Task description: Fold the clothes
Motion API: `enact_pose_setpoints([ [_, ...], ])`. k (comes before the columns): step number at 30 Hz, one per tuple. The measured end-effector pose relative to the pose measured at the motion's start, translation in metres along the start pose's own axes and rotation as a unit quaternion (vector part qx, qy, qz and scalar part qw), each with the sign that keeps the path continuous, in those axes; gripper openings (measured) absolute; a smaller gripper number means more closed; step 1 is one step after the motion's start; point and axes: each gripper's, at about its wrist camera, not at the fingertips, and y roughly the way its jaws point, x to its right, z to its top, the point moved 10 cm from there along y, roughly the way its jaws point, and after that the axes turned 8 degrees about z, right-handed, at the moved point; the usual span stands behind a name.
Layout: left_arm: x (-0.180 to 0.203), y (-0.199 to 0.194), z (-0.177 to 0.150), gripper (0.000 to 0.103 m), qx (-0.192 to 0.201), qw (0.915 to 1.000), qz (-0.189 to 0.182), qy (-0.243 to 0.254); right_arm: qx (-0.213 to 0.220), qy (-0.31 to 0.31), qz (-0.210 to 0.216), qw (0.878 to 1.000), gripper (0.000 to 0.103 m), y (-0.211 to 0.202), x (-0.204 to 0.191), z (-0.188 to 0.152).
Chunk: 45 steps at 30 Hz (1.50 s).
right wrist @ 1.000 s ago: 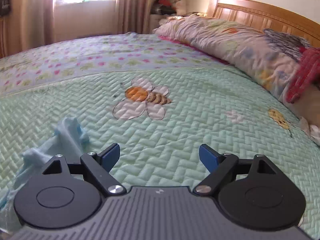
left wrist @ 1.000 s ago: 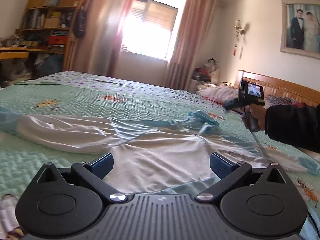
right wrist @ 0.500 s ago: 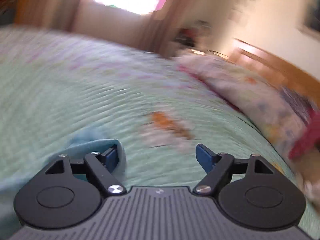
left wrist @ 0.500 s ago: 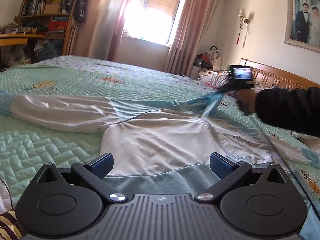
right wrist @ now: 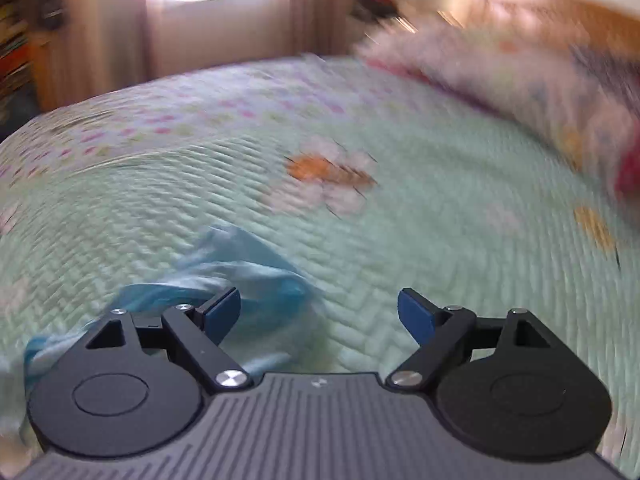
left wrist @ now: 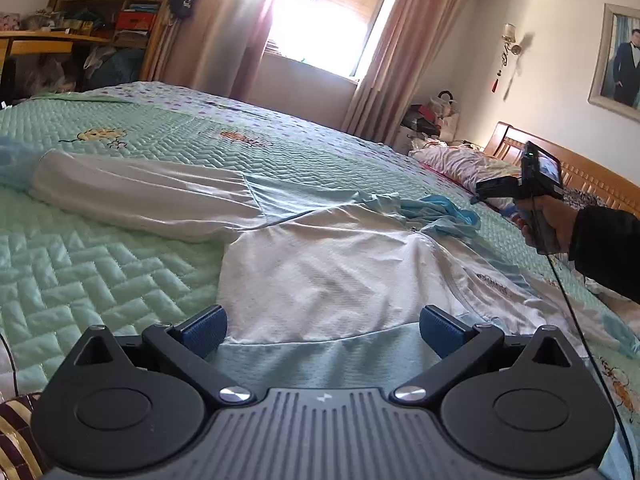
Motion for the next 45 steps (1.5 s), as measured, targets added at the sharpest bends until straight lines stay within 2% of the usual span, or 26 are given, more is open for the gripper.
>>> enact_pose_setpoints([
  [2, 0.000, 0.000, 0.000, 0.102, -0.001, 1.0000, 0.000, 0.000, 0.004, -0.074, 0.001, 0.997, 0.086, 0.010, -0.023, 0.005],
  [4, 0.000, 0.000, 0.000, 0.102, -0.002, 1.0000, 0.000, -0.001, 0.000, -0.149, -0.014, 0.989, 0.086, 0.023, -0.043, 0.006],
  [6, 0.000, 0.000, 0.000, 0.102, -0.003, 1.0000, -0.001, -0.004, 0.005, -0.239, -0.044, 0.970, 0.084, 0.035, -0.061, 0.003],
  [7, -0.001, 0.000, 0.000, 0.102, -0.004, 1.0000, -0.001, -0.005, 0.003, -0.257, -0.055, 0.965, 0.083, 0.041, -0.064, 0.003],
  [9, -0.001, 0.001, 0.000, 0.102, -0.005, 1.0000, -0.001, -0.007, -0.002, -0.287, -0.074, 0.955, 0.068, 0.052, -0.067, 0.005],
  [10, -0.001, 0.001, 0.000, 0.102, -0.006, 1.0000, -0.001, -0.008, -0.004, -0.302, -0.084, 0.950, 0.066, 0.058, -0.069, 0.006],
  [11, -0.002, 0.001, 0.000, 0.102, -0.007, 0.9999, 0.000, -0.008, -0.007, -0.305, -0.083, 0.949, 0.056, 0.061, -0.069, 0.008],
  [12, -0.002, 0.002, 0.000, 0.102, -0.008, 0.9999, 0.000, -0.009, -0.011, -0.307, -0.080, 0.948, 0.031, 0.063, -0.069, 0.010],
  [13, -0.003, 0.002, 0.000, 0.102, -0.009, 0.9999, 0.001, -0.011, -0.014, -0.309, -0.082, 0.947, 0.014, 0.063, -0.069, 0.011],
  [14, -0.003, 0.002, 0.000, 0.102, -0.010, 0.9999, 0.001, -0.012, -0.012, -0.309, -0.087, 0.947, 0.003, 0.061, -0.069, 0.014],
  [18, -0.005, 0.002, -0.001, 0.102, -0.013, 0.9997, 0.003, -0.019, 0.030, -0.278, -0.059, 0.958, 0.003, 0.045, -0.079, 0.040],
  [21, -0.006, 0.002, -0.001, 0.102, -0.013, 0.9997, 0.003, -0.020, 0.077, -0.254, -0.014, 0.964, 0.003, 0.023, -0.096, 0.068],
  [24, -0.006, 0.002, -0.001, 0.102, -0.013, 0.9997, 0.003, -0.021, 0.123, -0.246, 0.017, 0.961, 0.003, 0.001, -0.116, 0.094],
  [29, -0.006, 0.003, -0.001, 0.102, -0.015, 0.9996, 0.003, -0.024, 0.186, -0.209, 0.103, 0.954, 0.003, -0.025, -0.156, 0.131],
  [32, -0.007, 0.003, -0.001, 0.102, -0.015, 0.9996, 0.003, -0.025, 0.218, -0.212, 0.112, 0.946, 0.003, -0.025, -0.180, 0.146],
  [34, -0.007, 0.003, -0.001, 0.102, -0.015, 0.9995, 0.002, -0.026, 0.222, -0.203, 0.105, 0.948, 0.004, -0.015, -0.189, 0.150],
  [37, -0.008, 0.003, -0.001, 0.102, -0.016, 0.9995, 0.002, -0.028, 0.197, -0.184, 0.109, 0.957, 0.006, 0.010, -0.194, 0.145],
  [38, -0.008, 0.004, -0.001, 0.102, -0.016, 0.9994, 0.001, -0.029, 0.171, -0.190, 0.103, 0.961, 0.022, 0.023, -0.196, 0.138],
  [39, -0.008, 0.004, -0.001, 0.102, -0.017, 0.9994, 0.001, -0.030, 0.142, -0.197, 0.096, 0.965, 0.057, 0.038, -0.199, 0.130],
  [40, -0.008, 0.004, -0.002, 0.102, -0.017, 0.9994, 0.000, -0.032, 0.100, -0.203, 0.091, 0.970, 0.070, 0.051, -0.199, 0.118],
  [41, -0.008, 0.004, -0.002, 0.102, -0.017, 0.9993, 0.000, -0.032, 0.056, -0.208, 0.086, 0.973, 0.072, 0.062, -0.200, 0.105],
  [45, -0.009, 0.004, -0.002, 0.102, -0.017, 0.9993, -0.001, -0.033, 0.040, -0.206, 0.097, 0.973, 0.073, 0.044, -0.184, 0.071],
])
